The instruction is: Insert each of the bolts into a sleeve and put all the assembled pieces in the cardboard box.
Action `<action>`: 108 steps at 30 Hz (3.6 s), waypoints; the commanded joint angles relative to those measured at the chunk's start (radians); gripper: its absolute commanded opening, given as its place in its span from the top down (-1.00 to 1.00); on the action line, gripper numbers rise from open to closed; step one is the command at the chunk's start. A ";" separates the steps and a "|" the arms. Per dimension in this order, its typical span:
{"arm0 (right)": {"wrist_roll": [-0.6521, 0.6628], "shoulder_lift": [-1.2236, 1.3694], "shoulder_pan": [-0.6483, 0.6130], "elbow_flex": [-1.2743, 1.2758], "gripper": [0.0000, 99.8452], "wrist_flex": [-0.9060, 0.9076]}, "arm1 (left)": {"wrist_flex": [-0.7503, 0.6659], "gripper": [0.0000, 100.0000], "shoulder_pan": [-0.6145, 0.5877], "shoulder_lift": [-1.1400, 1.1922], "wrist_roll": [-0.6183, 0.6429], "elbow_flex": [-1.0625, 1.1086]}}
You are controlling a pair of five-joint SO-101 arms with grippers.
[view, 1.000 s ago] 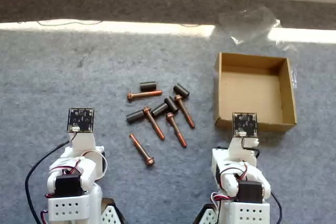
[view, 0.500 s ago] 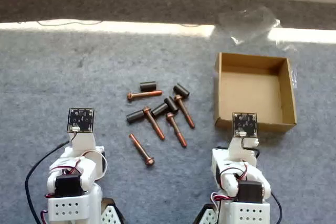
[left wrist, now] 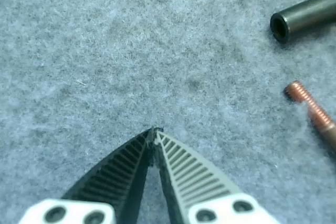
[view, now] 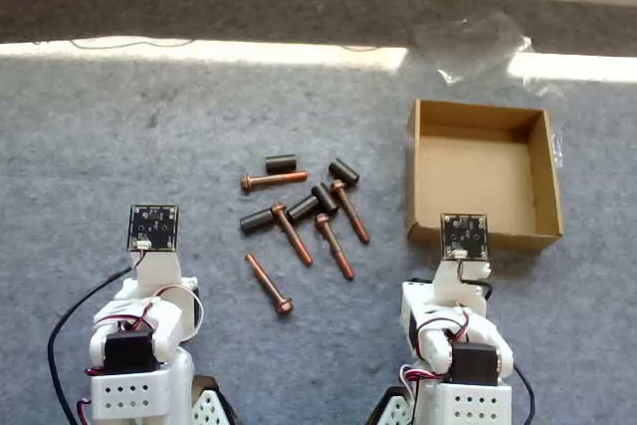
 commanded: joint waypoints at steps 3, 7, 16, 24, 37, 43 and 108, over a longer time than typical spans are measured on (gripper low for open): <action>0.003 -0.010 -0.005 0.105 0.99 -0.025 | 0.009 0.99 -0.007 -0.010 0.000 0.022; 0.003 -0.010 -0.005 0.105 0.99 -0.074 | 0.009 0.99 -0.007 -0.010 0.000 0.022; 0.005 -0.010 -0.007 0.105 0.99 -0.137 | 0.009 0.99 -0.007 -0.010 0.000 0.022; 0.005 -0.008 -0.007 0.105 0.99 -0.104 | 0.009 0.99 -0.002 -0.010 0.002 0.022; 0.003 -0.010 -0.061 0.107 0.99 -0.013 | 0.009 0.99 -0.002 -0.010 0.002 0.022; 0.003 -0.010 -0.058 0.105 0.99 -0.033 | 0.009 0.99 -0.002 -0.010 0.002 0.022; 0.410 1.428 -0.186 -1.359 0.74 0.222 | 0.009 0.99 -0.007 -0.010 0.002 0.022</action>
